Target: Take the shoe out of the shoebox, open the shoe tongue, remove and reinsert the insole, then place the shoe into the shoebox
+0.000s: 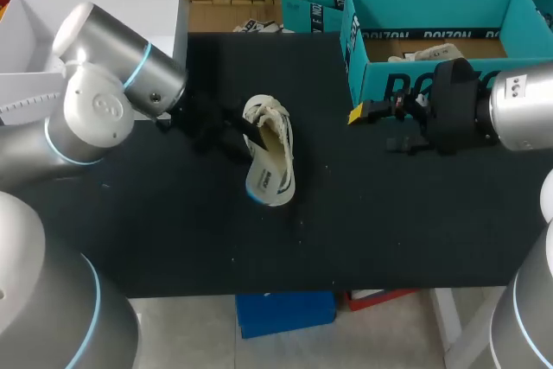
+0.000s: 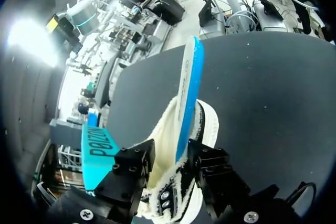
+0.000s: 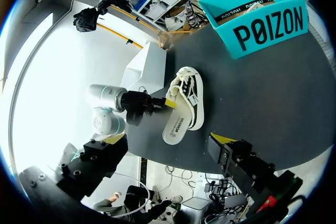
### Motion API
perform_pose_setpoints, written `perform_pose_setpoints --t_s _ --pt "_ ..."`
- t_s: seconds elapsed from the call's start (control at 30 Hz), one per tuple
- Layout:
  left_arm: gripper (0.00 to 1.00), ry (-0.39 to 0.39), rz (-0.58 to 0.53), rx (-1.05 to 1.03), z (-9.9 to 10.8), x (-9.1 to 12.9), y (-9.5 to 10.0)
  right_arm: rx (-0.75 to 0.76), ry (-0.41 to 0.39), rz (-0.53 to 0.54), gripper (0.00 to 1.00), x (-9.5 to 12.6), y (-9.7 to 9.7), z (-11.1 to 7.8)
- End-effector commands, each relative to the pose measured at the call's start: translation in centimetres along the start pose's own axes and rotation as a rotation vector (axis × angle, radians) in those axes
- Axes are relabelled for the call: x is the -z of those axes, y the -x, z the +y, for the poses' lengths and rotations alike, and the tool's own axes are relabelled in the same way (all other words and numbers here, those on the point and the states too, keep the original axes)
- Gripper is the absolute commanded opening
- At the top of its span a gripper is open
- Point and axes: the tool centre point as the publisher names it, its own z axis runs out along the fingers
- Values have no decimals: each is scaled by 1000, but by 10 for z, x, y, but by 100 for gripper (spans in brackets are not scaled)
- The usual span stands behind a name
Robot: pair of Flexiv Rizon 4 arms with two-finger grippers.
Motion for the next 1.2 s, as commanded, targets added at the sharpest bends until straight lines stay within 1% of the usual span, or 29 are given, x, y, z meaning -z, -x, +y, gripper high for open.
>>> perform_pose_setpoints --t_s 0.03,0.23,0.43,0.53,0.63,0.67,0.73,0.93,1.07,1.2 --pt "41 -11 10 1 0 -8 -1 0 1 -2 100 0 0 0" --pt "42 -21 16 3 -1 -10 -1 0 1 -2 100 0 0 0" --pt "42 -49 2 11 -3 -11 5 0 1 -2 100 0 0 0" --pt "42 -63 0 11 -7 -10 7 0 1 -2 100 0 0 0" --pt "45 -75 -5 15 -11 -9 9 0 1 -2 100 0 0 0" --pt "45 -89 -11 17 -13 -9 9 0 1 -2 100 0 0 0" --pt "46 -91 -11 16 -15 -9 10 0 1 -2 100 0 0 0" --pt "47 -125 -6 -5 -24 -14 17 0 1 -2 100 0 0 0" --pt "47 -120 7 -15 -23 -17 18 0 1 -2 100 0 0 0" --pt "47 -101 16 -18 -16 -18 17 0 1 -2 100 0 0 0"
